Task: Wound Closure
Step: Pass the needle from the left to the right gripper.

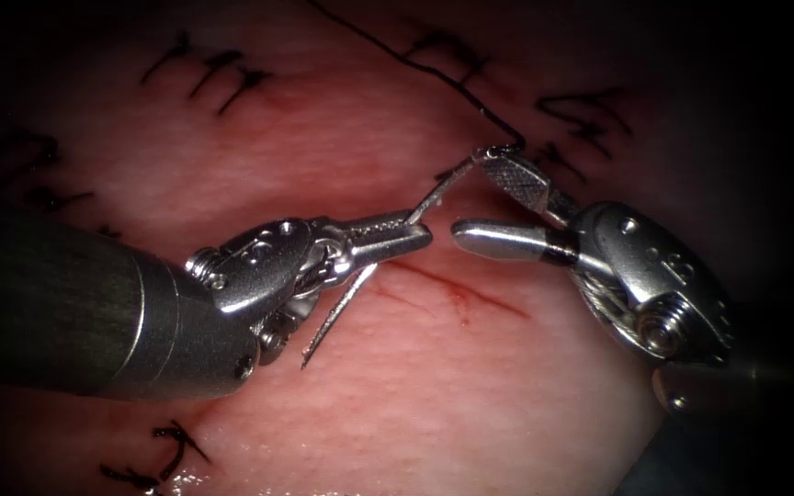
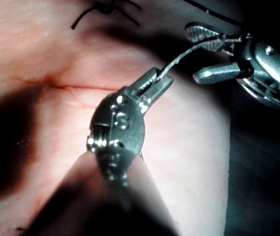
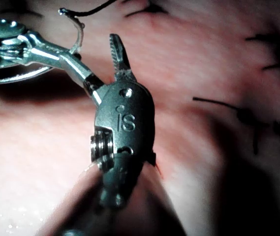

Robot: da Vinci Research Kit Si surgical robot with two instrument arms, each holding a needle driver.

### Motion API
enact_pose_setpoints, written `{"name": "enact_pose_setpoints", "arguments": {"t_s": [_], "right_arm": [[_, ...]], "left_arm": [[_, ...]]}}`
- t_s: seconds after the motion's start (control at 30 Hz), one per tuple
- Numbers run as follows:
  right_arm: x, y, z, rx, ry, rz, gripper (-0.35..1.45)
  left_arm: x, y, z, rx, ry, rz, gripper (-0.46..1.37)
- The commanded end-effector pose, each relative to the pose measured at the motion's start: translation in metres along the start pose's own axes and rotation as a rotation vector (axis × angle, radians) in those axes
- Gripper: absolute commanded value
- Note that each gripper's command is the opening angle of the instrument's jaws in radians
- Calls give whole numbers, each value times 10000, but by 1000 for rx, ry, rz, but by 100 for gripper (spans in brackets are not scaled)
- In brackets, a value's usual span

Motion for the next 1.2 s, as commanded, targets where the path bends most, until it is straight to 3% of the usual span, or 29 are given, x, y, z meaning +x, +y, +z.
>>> {"name": "enact_pose_setpoints", "arguments": {"t_s": [0.03,0.53,0.93,1.2], "right_arm": [[0,0,1,-4,0,-2,83],[7,-5,14,-23,-1,-21,82],[7,-10,18,-30,1,-33,67],[7,-11,18,-30,0,-44,23]], "left_arm": [[-1,0,0,-4,0,3,-35],[-8,2,9,4,7,21,-35],[-7,7,10,4,26,31,-35],[-6,7,11,3,28,29,-35]]}}
